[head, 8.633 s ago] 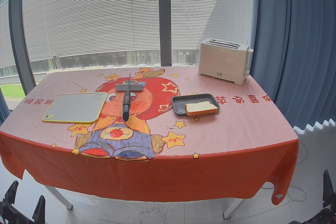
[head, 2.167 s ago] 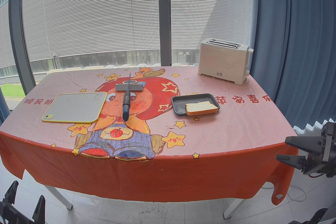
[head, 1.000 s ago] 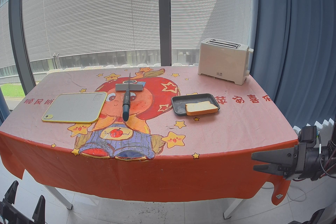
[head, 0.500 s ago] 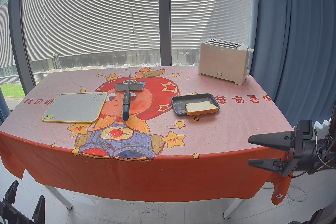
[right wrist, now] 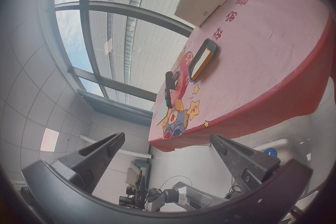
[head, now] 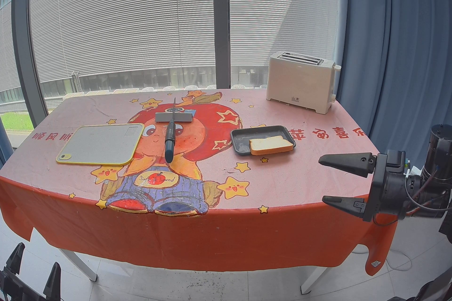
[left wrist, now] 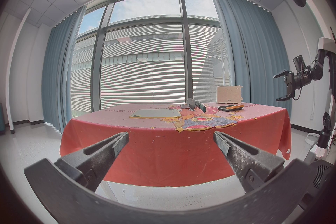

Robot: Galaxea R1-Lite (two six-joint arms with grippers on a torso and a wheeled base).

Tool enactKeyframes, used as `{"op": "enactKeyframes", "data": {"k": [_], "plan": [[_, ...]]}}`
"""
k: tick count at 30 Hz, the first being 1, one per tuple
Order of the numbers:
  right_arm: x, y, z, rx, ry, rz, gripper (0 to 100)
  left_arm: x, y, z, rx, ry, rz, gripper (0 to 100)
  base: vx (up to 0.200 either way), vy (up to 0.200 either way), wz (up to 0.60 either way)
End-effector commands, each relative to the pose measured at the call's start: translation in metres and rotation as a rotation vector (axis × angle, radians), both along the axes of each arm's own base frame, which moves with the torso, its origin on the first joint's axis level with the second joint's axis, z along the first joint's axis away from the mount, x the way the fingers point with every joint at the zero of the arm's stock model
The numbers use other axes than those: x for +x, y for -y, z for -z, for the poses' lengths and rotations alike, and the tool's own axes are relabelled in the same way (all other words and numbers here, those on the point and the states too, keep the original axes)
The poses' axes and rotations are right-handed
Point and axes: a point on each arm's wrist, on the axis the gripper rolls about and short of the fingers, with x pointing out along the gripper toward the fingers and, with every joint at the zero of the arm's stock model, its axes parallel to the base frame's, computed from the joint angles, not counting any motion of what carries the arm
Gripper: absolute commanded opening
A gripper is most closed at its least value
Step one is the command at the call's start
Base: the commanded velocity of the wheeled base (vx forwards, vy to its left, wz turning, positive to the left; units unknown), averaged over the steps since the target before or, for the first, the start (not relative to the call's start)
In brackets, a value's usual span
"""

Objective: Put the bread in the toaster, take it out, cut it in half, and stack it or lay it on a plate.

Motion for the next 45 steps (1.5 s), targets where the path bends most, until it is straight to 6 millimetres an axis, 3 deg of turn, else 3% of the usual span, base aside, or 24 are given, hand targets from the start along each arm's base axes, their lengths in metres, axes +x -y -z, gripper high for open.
{"op": "enactKeyframes", "data": {"k": [1, 8, 23, 45], "plan": [[0.016, -0.011, 0.015, -0.017, -0.057, 0.027, 100, 0.0, 0.0, 0.005, 0.0, -0.001, 0.0, 100, 0.0, 0.0, 0.0], [0.035, -0.021, 0.025, 0.039, -0.04, 0.086, 100, 0.0, 0.0, 0.005, 0.0, 0.0, 0.0, 100, 0.0, 0.0, 0.0], [0.041, -0.025, 0.033, 0.035, -0.058, 0.108, 100, 0.0, 0.0, 0.005, 0.0, 0.0, 0.0, 100, 0.0, 0.0, 0.0], [0.03, -0.039, 0.031, 0.026, -0.041, 0.084, 100, 0.0, 0.0, 0.004, -0.002, 0.008, -0.001, 100, 0.0, 0.0, 0.0]]}}
